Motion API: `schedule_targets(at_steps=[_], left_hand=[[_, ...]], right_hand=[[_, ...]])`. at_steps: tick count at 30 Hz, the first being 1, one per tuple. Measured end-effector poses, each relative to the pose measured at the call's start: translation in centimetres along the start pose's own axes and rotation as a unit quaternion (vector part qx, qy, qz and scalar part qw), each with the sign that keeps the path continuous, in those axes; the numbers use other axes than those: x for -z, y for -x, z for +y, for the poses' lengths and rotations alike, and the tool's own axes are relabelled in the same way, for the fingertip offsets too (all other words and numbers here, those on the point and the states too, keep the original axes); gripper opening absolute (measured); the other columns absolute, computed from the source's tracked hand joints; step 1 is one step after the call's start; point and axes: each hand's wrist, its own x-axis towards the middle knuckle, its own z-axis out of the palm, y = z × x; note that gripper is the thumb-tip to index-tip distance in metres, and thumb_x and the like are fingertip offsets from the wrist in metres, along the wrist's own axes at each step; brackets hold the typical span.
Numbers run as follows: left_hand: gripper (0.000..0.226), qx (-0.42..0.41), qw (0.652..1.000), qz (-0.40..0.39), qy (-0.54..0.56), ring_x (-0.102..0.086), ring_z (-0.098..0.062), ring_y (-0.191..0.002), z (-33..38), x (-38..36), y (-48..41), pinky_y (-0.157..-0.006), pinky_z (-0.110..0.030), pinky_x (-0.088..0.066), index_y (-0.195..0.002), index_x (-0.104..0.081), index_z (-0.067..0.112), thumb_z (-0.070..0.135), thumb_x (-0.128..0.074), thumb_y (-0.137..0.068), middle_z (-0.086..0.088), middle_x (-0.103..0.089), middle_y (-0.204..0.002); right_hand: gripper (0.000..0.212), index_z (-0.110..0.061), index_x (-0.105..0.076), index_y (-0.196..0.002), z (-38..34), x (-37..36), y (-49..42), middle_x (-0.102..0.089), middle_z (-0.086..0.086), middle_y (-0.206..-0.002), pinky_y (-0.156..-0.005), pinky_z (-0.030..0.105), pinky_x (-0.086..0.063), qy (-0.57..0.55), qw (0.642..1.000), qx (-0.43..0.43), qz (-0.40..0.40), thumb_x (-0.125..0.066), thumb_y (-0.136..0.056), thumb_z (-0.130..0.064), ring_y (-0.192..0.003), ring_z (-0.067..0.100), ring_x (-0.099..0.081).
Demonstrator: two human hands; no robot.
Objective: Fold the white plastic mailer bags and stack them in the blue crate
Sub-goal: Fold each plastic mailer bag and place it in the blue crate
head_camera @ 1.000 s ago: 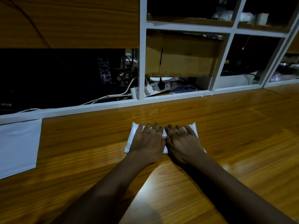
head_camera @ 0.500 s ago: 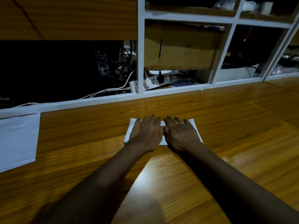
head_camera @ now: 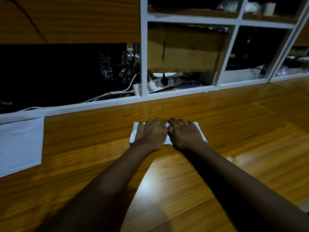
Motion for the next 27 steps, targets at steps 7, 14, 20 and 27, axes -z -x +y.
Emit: schedule_targets(at_steps=[7,14,20,27], left_hand=[[0.052,-0.004,0.999,-0.017,0.028,-0.023,-0.024,-0.148,-0.1,0.2,1.4,-0.118,-0.049,-0.018,-0.155,-0.021,0.024,0.042,-0.021,-0.106,-0.002,-0.021,-0.163],[0.054,-0.011,0.999,-0.031,0.010,-0.020,-0.025,-0.149,-0.8,0.6,1.5,-0.119,-0.045,-0.018,-0.157,-0.018,0.017,0.038,-0.018,-0.107,-0.004,-0.019,-0.164],[0.054,0.020,0.997,-0.046,0.062,-0.017,-0.026,-0.150,-2.2,1.3,1.7,-0.120,-0.038,-0.013,-0.156,-0.024,0.017,0.041,-0.018,-0.107,-0.003,-0.020,-0.163],[0.054,0.013,0.997,-0.039,0.068,-0.015,-0.024,-0.150,-2.4,1.3,3.3,-0.120,-0.033,-0.011,-0.156,-0.022,0.017,0.041,-0.019,-0.107,-0.002,-0.019,-0.164]], right_hand=[[0.077,-0.003,-0.052,-0.140,-0.4,-0.8,2.2,-0.052,0.019,-0.143,-0.109,0.055,-0.033,-0.013,1.000,0.007,0.021,-0.004,-0.097,-0.046,-0.132,0.040,-0.049],[0.087,-0.009,-0.039,-0.149,-0.3,0.4,2.2,-0.041,0.012,-0.154,-0.116,0.046,-0.024,-0.015,0.999,-0.015,0.042,0.009,-0.089,-0.049,-0.142,0.032,-0.037],[0.077,-0.001,-0.056,-0.134,0.8,0.1,2.0,-0.056,0.020,-0.139,-0.101,0.050,-0.041,-0.028,0.999,-0.026,0.025,-0.006,-0.096,-0.046,-0.124,0.041,-0.053],[0.066,0.006,-0.060,-0.122,0.7,0.4,3.5,-0.059,0.030,-0.126,-0.094,0.055,-0.047,-0.037,0.999,-0.013,0.017,-0.015,-0.099,-0.037,-0.112,0.048,-0.057]])
